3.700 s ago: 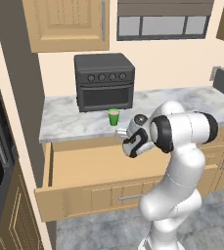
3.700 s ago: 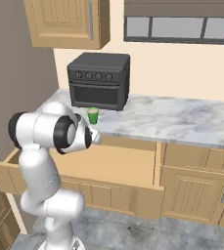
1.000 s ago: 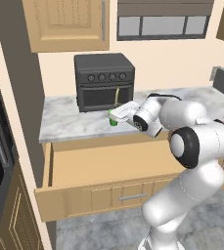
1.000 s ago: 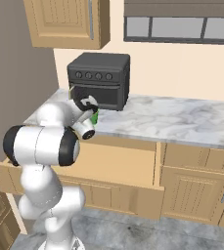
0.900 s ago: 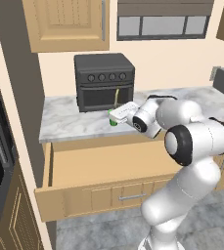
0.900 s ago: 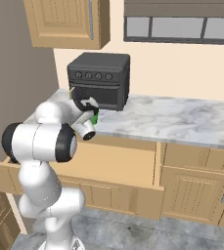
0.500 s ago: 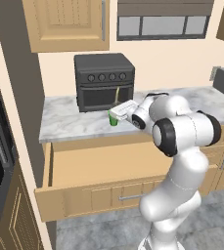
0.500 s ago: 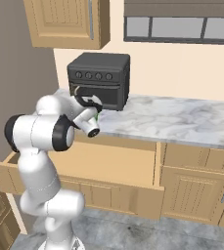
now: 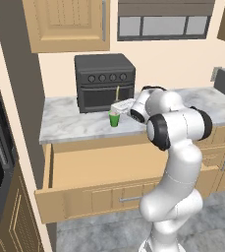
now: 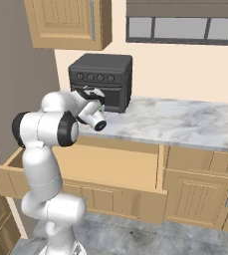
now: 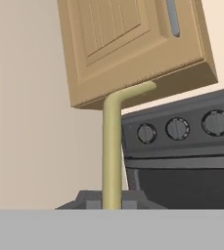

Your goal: Pick up the straw from the left drawer and put it inside the smoothie cup.

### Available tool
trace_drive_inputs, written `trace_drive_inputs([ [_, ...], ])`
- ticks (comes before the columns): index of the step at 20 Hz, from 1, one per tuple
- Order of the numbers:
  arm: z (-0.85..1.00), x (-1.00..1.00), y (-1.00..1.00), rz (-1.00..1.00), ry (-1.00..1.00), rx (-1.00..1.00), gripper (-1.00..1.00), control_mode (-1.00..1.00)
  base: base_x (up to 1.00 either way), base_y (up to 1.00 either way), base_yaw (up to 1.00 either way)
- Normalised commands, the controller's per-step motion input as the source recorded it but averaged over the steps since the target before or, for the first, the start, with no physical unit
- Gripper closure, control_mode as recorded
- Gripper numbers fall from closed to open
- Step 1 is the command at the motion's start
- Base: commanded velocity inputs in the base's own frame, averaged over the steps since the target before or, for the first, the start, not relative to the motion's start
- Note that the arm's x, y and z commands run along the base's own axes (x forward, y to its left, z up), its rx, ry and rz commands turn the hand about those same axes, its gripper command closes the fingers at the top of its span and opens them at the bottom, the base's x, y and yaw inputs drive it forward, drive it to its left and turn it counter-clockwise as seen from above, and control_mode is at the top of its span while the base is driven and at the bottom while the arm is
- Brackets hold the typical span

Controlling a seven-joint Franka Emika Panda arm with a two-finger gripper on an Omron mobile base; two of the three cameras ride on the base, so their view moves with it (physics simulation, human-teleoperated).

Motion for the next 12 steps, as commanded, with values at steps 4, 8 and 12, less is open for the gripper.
trace_drive_inputs([
  [4,0.0,0.38,-0.04,0.0,0.08,0.0,1.0,-1.0,0.0,0.0,0.0],
  [8,0.0,0.37,0.0,0.01,0.04,0.0,1.0,-1.0,0.0,0.0,0.0],
  [12,0.0,0.16,-0.09,0.0,0.0,0.0,1.0,-1.0,0.0,0.0,0.0],
])
